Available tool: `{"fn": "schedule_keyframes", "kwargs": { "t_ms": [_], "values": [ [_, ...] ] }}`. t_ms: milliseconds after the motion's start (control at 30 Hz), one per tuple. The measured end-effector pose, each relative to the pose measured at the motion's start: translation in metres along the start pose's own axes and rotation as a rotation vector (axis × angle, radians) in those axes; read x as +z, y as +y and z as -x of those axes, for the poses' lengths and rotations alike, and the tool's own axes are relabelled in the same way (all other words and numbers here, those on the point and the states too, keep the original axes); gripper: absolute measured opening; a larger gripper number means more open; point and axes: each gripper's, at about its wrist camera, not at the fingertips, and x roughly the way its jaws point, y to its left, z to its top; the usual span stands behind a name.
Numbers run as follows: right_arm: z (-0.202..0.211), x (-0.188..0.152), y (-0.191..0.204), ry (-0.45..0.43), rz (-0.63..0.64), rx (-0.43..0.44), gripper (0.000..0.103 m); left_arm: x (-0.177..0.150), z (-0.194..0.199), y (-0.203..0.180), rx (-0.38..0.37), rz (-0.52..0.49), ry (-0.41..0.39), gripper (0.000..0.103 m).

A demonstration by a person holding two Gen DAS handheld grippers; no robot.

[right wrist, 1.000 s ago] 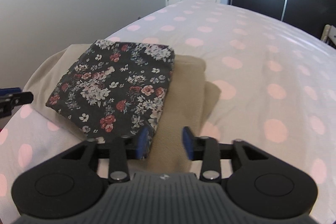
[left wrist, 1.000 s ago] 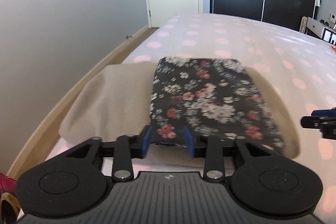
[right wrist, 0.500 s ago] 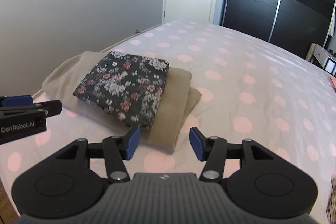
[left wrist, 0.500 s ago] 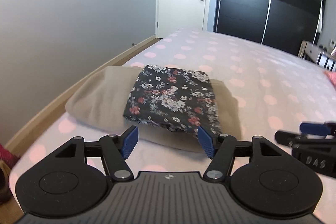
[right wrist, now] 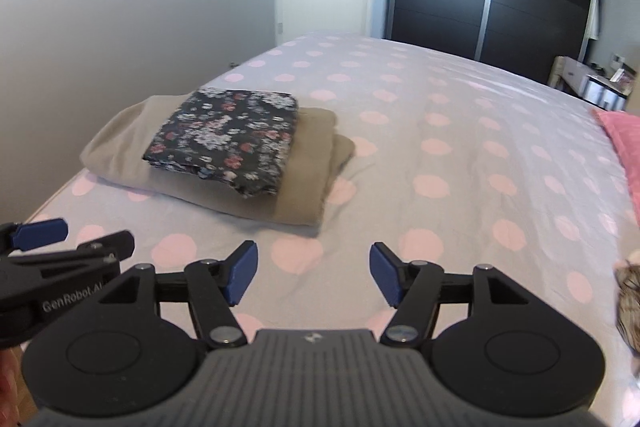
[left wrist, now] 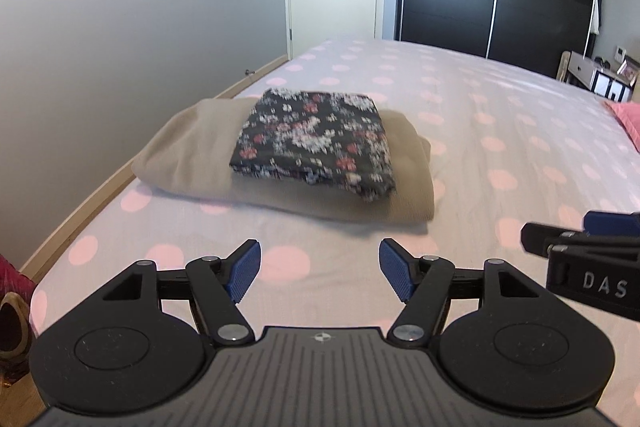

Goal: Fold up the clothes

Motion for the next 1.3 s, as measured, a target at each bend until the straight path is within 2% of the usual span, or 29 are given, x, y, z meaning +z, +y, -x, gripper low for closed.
{"fn": "schedule_keyframes", "kwargs": {
  "t_ms": [200,367,533,767,1300],
  "values": [
    [0.012,-0.012,-0.012,0.013,-0.073,-0.009,0.066,-0.01,0.005,-0.009,-0.018,-0.016,0.009,0.064],
    [0.015,-0.014,-0.014,0.002,-0.084,-0.028,0.066,-0.016,0.007,-0.016,-0.011,-0.025,0.006,0.064],
    [0.022,-0.018,-0.012,-0.005,-0.072,-0.037,0.066,-0.017,0.003,-0.018,-0.024,0.01,0.015,0.064],
    [0.023,-0.024,-0.013,-0.004,-0.075,-0.047,0.066,-0.02,0.006,-0.03,-0.008,-0.033,0.011,0.064],
    [0.027,-0.029,-0.025,0.0,-0.106,-0.036,0.066,-0.019,0.01,-0.046,-0.017,-0.055,0.006,0.064]
  ]
}}
